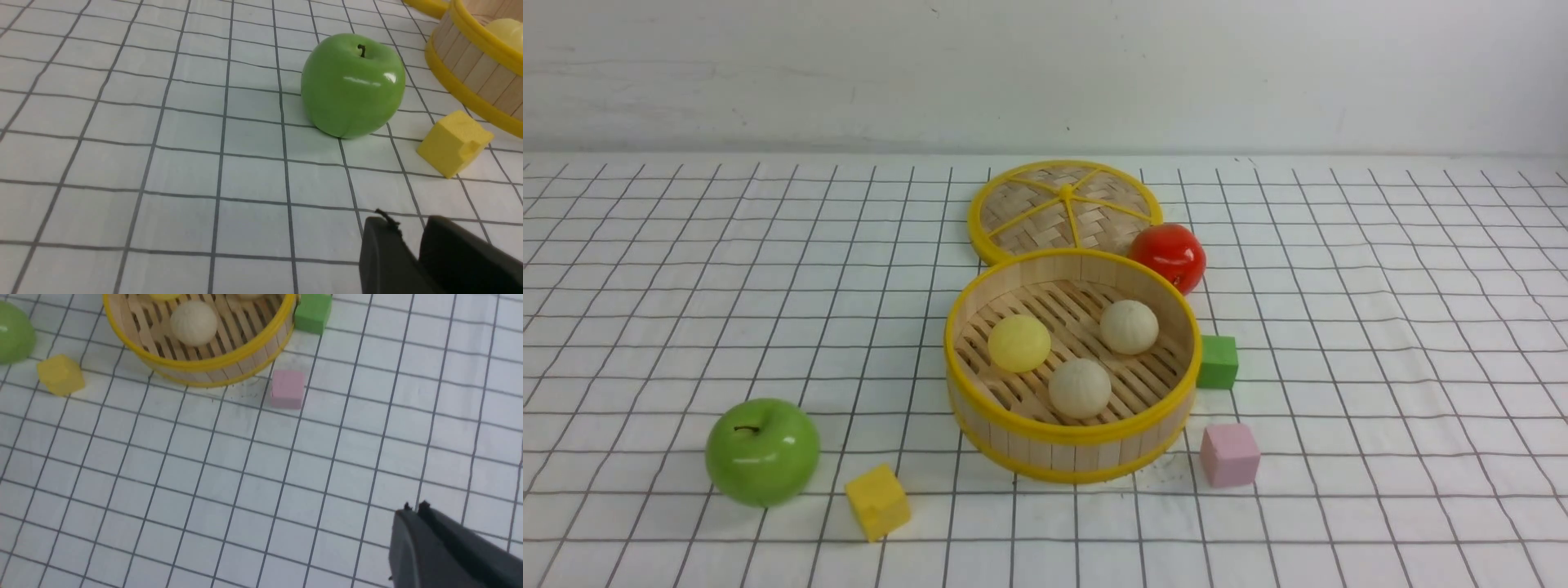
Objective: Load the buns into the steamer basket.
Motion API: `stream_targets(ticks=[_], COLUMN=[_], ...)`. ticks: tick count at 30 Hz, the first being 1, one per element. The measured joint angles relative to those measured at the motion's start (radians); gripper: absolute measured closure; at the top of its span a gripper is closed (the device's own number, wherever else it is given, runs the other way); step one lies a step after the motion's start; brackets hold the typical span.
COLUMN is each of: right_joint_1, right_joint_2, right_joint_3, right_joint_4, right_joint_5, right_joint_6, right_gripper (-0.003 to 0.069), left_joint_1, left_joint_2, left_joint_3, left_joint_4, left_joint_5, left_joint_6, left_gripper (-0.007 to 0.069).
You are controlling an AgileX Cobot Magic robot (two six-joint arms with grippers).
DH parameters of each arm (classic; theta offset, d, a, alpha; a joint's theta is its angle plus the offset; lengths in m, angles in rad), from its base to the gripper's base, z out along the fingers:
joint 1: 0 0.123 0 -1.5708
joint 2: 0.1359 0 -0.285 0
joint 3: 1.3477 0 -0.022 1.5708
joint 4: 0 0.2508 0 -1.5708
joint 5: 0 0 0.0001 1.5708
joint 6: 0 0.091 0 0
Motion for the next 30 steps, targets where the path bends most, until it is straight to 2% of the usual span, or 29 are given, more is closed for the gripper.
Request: stream_targets(ticks=[11,16,22,23,24,26,27,29,30], right_joint_1=[0.000,-0.018,-0.167,-0.167,-0.215,-0.253,-0.291,-0.326,-0.326], right_joint_2=[-0.002,-0.130,-0.438,-0.450,-0.541,-0.606,-0.688,-0.783,-0.783], right_joint_3=[0.032,0.037,0.199,0.209,0.300,0.375,0.483,0.621,0.621], right_joint_4=[0.003,-0.008,-0.123,-0.128,-0.160,-0.185,-0.207,-0.222,-0.222], right_joint_5=[-0.002,-0.027,-0.384,-0.384,-0.485,-0.569,-0.647,-0.736,-0.736], right_joint_6=[0.002,-0.020,-0.087,-0.087,-0.088,-0.090,-0.090,-0.090,-0.090], right_gripper=[0.0673,0.0669,0.0666,0.0666,0.0665,0.0664,0.0662,0.0660,0.0660], left_joint_1=[0.000,0.000,0.000,0.000,0.000,0.000,0.000,0.000,0.000], left_joint_2=[0.000,0.000,0.000,0.000,0.000,0.000,0.000,0.000,0.000], left_joint_3=[0.000,0.000,0.000,0.000,0.000,0.000,0.000,0.000,0.000], left_joint_4=[0.000,0.000,0.000,0.000,0.000,0.000,0.000,0.000,0.000], left_joint_5=[0.000,0.000,0.000,0.000,0.000,0.000,0.000,0.000,0.000], left_joint_6=[0.000,0.000,0.000,0.000,0.000,0.000,0.000,0.000,0.000], left_gripper=[0.0488,0.0487,0.0480,0.0480,0.0479,0.0477,0.0475,0.0472,0.0471])
